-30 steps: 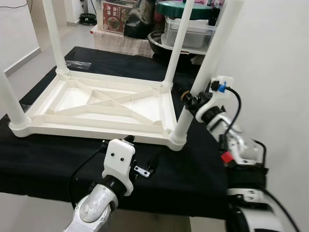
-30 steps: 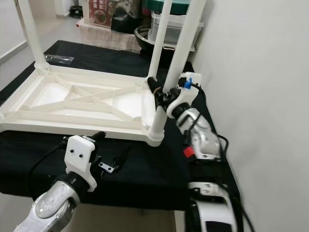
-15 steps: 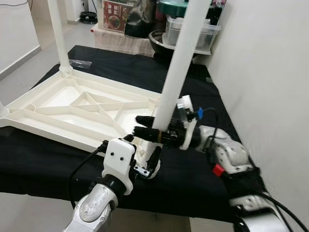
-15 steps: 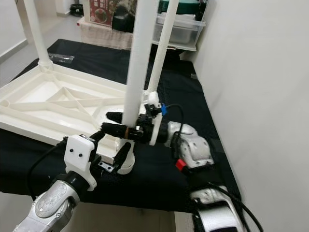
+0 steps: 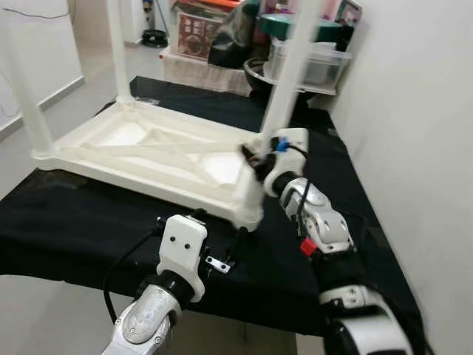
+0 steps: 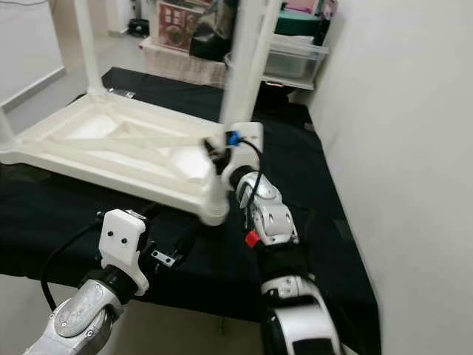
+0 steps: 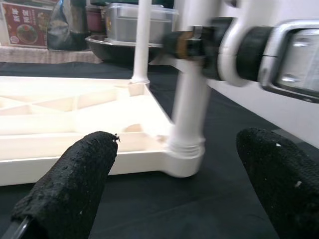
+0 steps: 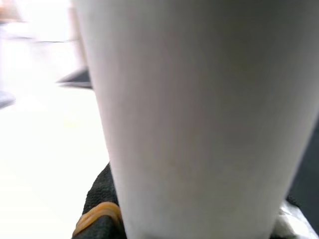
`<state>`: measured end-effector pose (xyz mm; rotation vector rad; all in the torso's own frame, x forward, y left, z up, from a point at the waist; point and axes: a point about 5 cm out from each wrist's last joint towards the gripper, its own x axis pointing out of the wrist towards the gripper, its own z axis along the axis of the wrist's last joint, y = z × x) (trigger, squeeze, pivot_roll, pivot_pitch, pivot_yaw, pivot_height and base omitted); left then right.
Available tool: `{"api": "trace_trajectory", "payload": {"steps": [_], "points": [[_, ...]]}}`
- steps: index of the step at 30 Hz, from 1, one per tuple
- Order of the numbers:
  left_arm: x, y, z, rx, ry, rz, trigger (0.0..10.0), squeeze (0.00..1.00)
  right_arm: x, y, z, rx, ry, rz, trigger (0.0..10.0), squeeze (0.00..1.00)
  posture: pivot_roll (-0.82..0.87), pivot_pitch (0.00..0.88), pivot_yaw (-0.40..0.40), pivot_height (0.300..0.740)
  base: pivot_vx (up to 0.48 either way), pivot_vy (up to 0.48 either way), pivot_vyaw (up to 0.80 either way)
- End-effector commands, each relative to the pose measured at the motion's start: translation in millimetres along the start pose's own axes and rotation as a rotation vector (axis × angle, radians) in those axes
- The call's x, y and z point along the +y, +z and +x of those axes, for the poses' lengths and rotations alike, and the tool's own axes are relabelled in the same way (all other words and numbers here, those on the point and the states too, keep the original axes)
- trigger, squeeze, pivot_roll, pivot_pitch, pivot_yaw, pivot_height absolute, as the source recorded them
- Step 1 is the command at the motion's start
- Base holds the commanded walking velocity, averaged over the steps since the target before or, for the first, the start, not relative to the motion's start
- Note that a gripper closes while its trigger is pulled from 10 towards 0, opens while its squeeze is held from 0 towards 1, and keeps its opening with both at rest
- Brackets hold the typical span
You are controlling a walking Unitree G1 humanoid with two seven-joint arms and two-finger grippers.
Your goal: Building children table
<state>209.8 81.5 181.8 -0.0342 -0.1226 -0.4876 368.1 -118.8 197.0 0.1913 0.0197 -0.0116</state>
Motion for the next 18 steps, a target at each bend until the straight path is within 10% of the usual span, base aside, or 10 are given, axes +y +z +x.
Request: {"api": "trace_trajectory", "payload": {"steps": [1, 10, 11, 12, 16, 17, 18], "points": [[-2.6, -3, 1.4, 0.008, -0.010, 0.005, 10.0, 0.00, -23.6, -24, -9.4, 0.107, -0.231, 0.037, 0.0, 0.00, 0.13, 0.033, -0.163, 0.740, 0.000, 0.000, 0.00], [-2.3, -3, 1.2, 0.009, -0.011, 0.009, 10.0, 0.00, -8.0, -30, -17.9, 0.112, -0.324, 0.094, 0.0, 0.00, 0.13, 0.033, -0.161, 0.740, 0.000, 0.000, 0.00], [-2.0, -3, 1.1, 0.010, -0.010, 0.010, 10.0, 0.00, 5.5, -29, -15.8, 0.104, -0.252, 0.117, 10.0, 0.16, 0.13, 0.037, -0.162, 0.740, 0.000, 0.000, 0.00], [-1.6, -3, 1.2, 0.010, -0.009, 0.011, 10.0, 0.00, 15.6, -26, -13.2, 0.082, -0.185, 0.128, 10.0, 1.00, 0.12, 0.038, -0.164, 0.740, 0.000, 0.000, 0.00], [-1.0, -3, 1.5, 0.011, -0.007, 0.012, 10.0, 0.00, 18.6, -16, -8.1, 0.027, -0.113, 0.099, 10.0, 1.00, 0.12, 0.038, -0.164, 0.740, 0.000, 0.000, 0.00], [-0.9, -3, 1.6, 0.010, -0.007, 0.011, 10.0, 0.00, 16.8, -14, -7.5, 0.008, -0.107, 0.090, 10.0, 0.68, 0.12, 0.039, -0.160, 0.740, 0.000, 0.000, 0.00], [-0.8, -3, 1.9, 0.009, -0.008, 0.010, 10.0, 0.00, 9.4, -9, -3.4, -0.032, -0.050, 0.054, 10.0, 0.00, 0.12, 0.036, -0.159, 0.740, 0.000, 0.000, 0.00]]}}
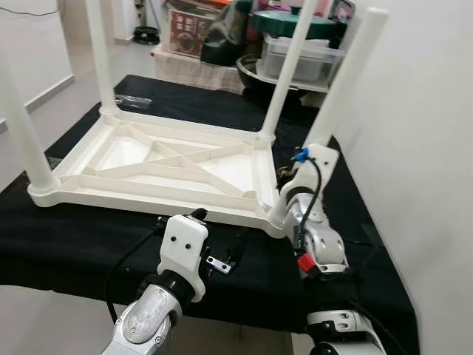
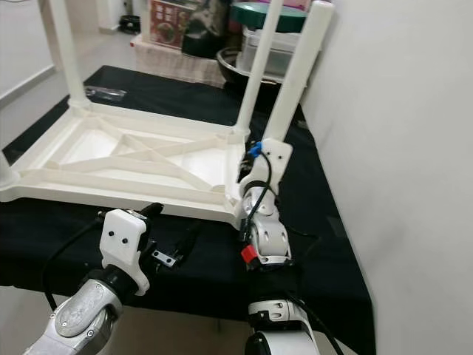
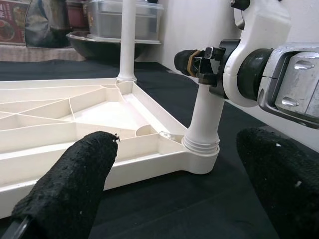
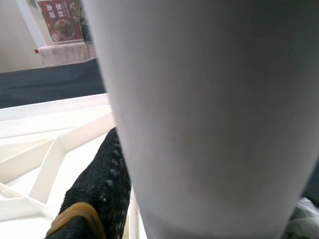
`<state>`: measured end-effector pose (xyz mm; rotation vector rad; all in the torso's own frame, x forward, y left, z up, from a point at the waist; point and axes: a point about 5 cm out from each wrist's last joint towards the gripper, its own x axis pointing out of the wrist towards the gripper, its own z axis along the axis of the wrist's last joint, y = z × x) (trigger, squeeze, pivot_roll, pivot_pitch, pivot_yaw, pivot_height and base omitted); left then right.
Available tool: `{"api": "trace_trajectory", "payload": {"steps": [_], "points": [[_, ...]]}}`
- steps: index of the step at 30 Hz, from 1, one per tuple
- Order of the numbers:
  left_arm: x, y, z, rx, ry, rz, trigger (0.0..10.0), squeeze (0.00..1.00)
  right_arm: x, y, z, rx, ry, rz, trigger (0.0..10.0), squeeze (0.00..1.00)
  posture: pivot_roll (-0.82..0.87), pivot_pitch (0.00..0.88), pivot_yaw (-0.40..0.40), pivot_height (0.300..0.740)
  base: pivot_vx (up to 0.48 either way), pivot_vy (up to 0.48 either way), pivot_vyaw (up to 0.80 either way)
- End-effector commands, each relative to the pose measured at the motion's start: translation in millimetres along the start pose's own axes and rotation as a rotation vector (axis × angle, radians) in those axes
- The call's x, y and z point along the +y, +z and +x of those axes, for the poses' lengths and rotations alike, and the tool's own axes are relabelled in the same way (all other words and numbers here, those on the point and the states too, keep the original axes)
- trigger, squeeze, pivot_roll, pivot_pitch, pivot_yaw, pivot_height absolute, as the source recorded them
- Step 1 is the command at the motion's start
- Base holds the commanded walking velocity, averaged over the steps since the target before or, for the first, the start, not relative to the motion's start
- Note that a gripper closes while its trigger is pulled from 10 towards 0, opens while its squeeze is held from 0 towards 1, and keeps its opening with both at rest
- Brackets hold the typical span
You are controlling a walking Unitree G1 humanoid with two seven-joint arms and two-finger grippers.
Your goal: Building children table
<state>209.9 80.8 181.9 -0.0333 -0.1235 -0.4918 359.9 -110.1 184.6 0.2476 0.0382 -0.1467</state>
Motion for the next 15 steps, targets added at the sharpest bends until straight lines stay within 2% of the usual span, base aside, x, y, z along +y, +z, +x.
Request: {"api": "trace_trajectory", "payload": {"steps": [1, 2, 3, 4, 5, 6, 7, 9, 11, 12, 13, 14, 15], "points": [[-0.2, -3, 1.5, 0.010, -0.004, 0.009, 10.0, 0.00, 4.2, 5, 4.0, -0.035, 0.087, -0.001, 10.0, 0.00, 0.12, 0.036, -0.159, 0.740, 0.000, 0.000, 0.00], [-0.2, -3, 1.5, 0.010, -0.004, 0.009, 10.0, 0.00, 4.2, 5, 4.0, -0.035, 0.087, -0.001, 10.0, 0.00, 0.12, 0.036, -0.159, 0.740, 0.000, 0.000, 0.00], [-0.1, -3, 2.1, 0.009, -0.004, 0.008, 10.0, 0.00, 0.1, 9, 7.4, -0.040, 0.199, 0.009, 10.0, 0.00, 0.12, 0.034, -0.158, 0.740, 0.000, 0.000, 0.00], [-0.1, -3, 2.7, 0.007, -0.005, 0.007, 10.0, 0.00, -2.9, 13, 8.8, -0.037, 0.364, 0.024, 10.0, 0.00, 0.12, 0.031, -0.158, 0.740, 0.000, 0.000, 0.00], [-0.1, -3, 2.7, 0.007, -0.005, 0.007, 10.0, 0.00, -2.9, 13, 8.8, -0.037, 0.364, 0.024, 10.0, 0.00, 0.12, 0.031, -0.158, 0.740, 0.000, 0.000, 0.00], [0.0, -3, 3.2, 0.006, -0.006, 0.007, 10.0, 0.00, -4.3, 16, 8.4, -0.032, 0.475, 0.040, 10.0, 0.00, 0.12, 0.032, -0.157, 0.740, 0.000, 0.000, 0.00], [0.0, -3, 3.2, 0.006, -0.006, 0.007, 10.0, 0.00, -4.3, 16, 8.4, -0.032, 0.475, 0.040, 10.0, 0.00, 0.12, 0.032, -0.157, 0.740, 0.000, 0.000, 0.00], [-0.4, -3, 3.5, 0.005, -0.006, 0.007, 10.0, 0.00, -4.4, 17, -1.6, 0.044, 0.790, 0.042, 10.0, 0.00, 0.12, 0.013, -0.161, 0.740, 0.000, 0.000, 0.00], [-0.4, -3, 3.5, 0.005, -0.006, 0.007, 10.0, 0.00, -4.4, 17, -1.6, 0.044, 0.790, 0.042, 10.0, 0.00, 0.12, 0.013, -0.161, 0.740, 0.000, 0.000, 0.00], [-0.1, -3, 3.8, 0.003, -0.005, 0.008, 10.0, 0.00, -5.6, 20, -11.0, 0.093, 0.971, 0.028, 10.0, 0.00, 0.12, 0.009, -0.165, 0.740, 0.000, 0.000, 0.00], [-0.1, -3, 3.8, 0.003, -0.005, 0.008, 10.0, 0.00, -5.6, 20, -11.0, 0.093, 0.971, 0.028, 10.0, 0.00, 0.12, 0.009, -0.165, 0.740, 0.000, 0.000, 0.00], [0.3, -3, 3.9, 0.000, -0.003, 0.009, 10.0, 0.00, -5.7, 21, -21.2, 0.129, 1.152, -0.008, 10.0, 0.00, 0.12, 0.000, -0.167, 0.740, 0.000, 0.000, 0.00], [0.3, -3, 3.9, 0.000, -0.003, 0.009, 10.0, 0.00, -5.7, 21, -21.2, 0.129, 1.152, -0.008, 10.0, 0.00, 0.12, 0.000, -0.167, 0.740, 0.000, 0.000, 0.00]]}}
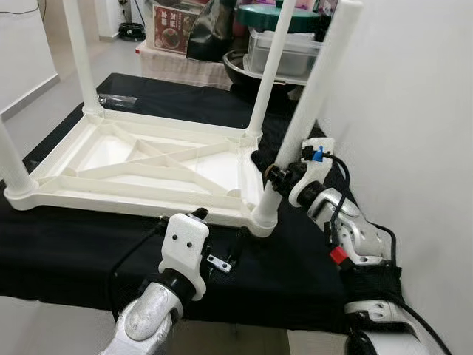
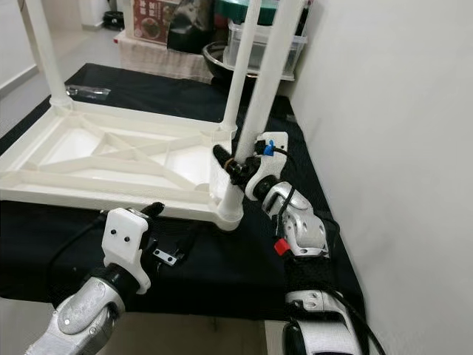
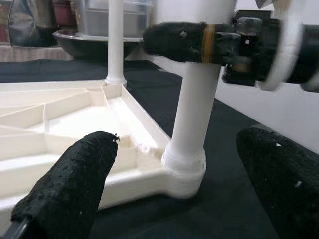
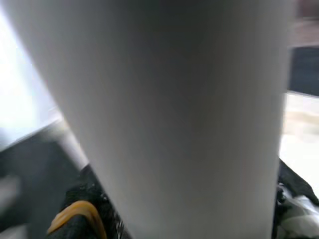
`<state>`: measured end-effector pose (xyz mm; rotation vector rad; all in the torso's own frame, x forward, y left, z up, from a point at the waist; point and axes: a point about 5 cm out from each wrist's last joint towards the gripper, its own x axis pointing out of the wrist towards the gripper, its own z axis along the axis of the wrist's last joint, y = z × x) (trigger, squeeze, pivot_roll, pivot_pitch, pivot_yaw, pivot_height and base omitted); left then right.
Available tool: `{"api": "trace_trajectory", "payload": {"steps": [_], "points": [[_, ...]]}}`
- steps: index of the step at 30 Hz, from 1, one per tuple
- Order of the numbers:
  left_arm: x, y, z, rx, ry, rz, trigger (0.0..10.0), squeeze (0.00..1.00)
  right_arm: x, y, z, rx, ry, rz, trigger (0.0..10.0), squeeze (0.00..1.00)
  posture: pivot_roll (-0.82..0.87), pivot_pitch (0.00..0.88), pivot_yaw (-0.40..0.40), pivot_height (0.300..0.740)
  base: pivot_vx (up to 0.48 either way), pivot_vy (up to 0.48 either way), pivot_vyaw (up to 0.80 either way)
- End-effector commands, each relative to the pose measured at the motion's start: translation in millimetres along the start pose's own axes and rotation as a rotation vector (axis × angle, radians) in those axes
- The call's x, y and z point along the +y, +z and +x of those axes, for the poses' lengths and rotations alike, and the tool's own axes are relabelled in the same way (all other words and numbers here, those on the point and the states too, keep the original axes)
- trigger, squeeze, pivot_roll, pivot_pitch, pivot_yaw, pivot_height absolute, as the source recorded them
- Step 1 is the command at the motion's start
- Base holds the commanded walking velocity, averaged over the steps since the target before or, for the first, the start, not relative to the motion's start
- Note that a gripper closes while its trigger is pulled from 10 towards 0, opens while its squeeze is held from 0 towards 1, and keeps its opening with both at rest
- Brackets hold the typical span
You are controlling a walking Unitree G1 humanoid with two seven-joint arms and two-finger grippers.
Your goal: Building children table
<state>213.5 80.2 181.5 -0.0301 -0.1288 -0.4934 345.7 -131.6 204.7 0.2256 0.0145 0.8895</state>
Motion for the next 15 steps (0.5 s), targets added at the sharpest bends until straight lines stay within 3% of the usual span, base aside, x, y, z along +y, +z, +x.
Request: {"api": "trace_trajectory", "payload": {"steps": [1, 2, 5, 7, 8, 9, 10, 14, 15], "points": [[-1.2, -2, 0.2, 0.002, 0.000, 0.006, 10.0, 0.00, 21.1, -4, 3.0, 0.052, 0.257, -0.012, 10.0, 0.00, 0.13, 0.000, -0.168, 0.740, 0.000, 0.000, 0.00], [-1.2, -2, 0.2, 0.002, 0.000, 0.006, 10.0, 0.00, 21.1, -4, 3.0, 0.052, 0.257, -0.012, 10.0, 0.00, 0.13, 0.000, -0.168, 0.740, 0.000, 0.000, 0.00], [-3.8, -2, -1.1, 0.002, -0.007, 0.004, 10.0, 0.00, 31.9, -6, 15.4, 0.079, 0.429, -0.066, 10.0, 0.00, 0.14, 0.000, -0.170, 0.740, 0.000, 0.000, 0.00], [-4.3, -2, -1.1, 0.003, -0.008, 0.004, 10.0, 0.00, 33.5, -6, 19.4, 0.074, 0.451, -0.064, 10.0, 0.00, 0.14, 0.000, -0.170, 0.740, 0.000, 0.000, 0.00], [-4.5, -2, -1.0, 0.002, -0.008, 0.003, 10.0, 0.00, 34.7, -7, 25.6, 0.065, 0.459, -0.061, 4.6, 0.00, 0.14, 0.000, -0.170, 0.740, 0.000, 0.000, 0.00], [-4.6, -3, -1.1, 0.002, -0.008, 0.003, 10.0, 0.00, 35.3, -7, 29.1, 0.060, 0.462, -0.059, 4.6, 0.00, 0.14, 0.000, -0.173, 0.740, 0.000, 0.000, 0.00], [-4.4, -3, -0.9, 0.002, -0.007, 0.004, 10.0, 0.00, 33.9, -10, 35.4, 0.064, 0.423, -0.058, 0.0, 0.00, 0.14, 0.000, -0.175, 0.740, 0.000, 0.000, 0.00], [-3.6, -3, -0.4, 0.000, -0.005, 0.005, 10.0, 0.00, 31.9, -13, 43.6, 0.064, 0.357, -0.070, 0.0, 0.00, 0.15, 0.000, -0.175, 0.740, 0.000, 0.000, 0.00], [-2.2, -2, 0.2, -0.001, -0.002, 0.007, 10.0, 0.00, 20.6, -23, 51.6, 0.126, 0.127, -0.077, 0.0, 0.00, 0.14, 0.000, -0.171, 0.740, 0.000, 0.000, 0.00]]}}
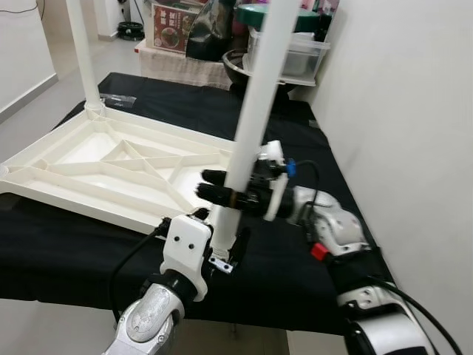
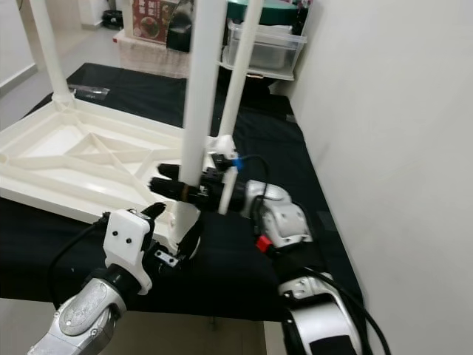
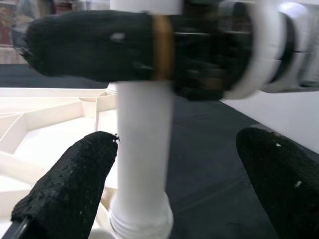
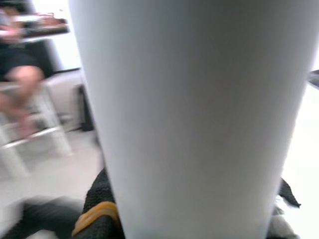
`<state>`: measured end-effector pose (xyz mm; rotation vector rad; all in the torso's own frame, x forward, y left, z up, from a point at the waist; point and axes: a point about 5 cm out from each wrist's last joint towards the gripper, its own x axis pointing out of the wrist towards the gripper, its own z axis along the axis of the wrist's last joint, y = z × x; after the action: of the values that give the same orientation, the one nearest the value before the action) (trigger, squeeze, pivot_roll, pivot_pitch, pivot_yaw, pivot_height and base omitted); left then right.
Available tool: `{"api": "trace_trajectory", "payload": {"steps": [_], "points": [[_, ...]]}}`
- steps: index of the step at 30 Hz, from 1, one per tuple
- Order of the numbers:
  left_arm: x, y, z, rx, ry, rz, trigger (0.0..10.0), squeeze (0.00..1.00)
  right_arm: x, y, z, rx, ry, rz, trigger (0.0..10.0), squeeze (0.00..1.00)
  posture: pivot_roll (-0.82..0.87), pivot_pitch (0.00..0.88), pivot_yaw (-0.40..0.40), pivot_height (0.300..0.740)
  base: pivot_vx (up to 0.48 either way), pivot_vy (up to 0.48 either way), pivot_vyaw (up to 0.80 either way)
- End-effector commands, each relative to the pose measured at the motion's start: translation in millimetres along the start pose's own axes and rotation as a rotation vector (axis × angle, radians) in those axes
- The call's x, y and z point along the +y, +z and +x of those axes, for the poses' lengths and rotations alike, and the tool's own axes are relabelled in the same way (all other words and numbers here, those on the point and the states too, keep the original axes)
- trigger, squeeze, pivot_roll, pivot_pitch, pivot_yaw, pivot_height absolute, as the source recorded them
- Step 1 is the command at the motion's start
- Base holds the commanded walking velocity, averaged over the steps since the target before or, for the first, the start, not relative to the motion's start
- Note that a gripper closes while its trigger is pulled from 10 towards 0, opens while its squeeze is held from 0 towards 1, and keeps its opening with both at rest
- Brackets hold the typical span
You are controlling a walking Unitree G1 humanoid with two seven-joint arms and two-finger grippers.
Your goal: Building children table
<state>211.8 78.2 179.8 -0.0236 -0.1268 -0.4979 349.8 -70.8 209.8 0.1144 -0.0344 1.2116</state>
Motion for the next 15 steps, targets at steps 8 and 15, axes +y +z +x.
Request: {"api": "trace_trajectory", "payload": {"steps": [8, 15], "points": [[1.2, -1, 2.0, -0.001, 0.001, 0.003, 10.0, 0.00, -47.3, -35, -32.3, 0.145, -0.935, 0.103, 0.0, 0.00, 0.12, 0.011, -0.162, 0.740, 0.000, 0.000, 0.00], [-0.2, -2, 3.3, 0.000, -0.006, 0.000, 10.0, 0.00, -37.8, -44, -59.0, 0.118, -1.384, 0.153, 0.0, 0.00, 0.12, 0.018, -0.154, 0.740, 0.000, 0.000, 0.00]]}}
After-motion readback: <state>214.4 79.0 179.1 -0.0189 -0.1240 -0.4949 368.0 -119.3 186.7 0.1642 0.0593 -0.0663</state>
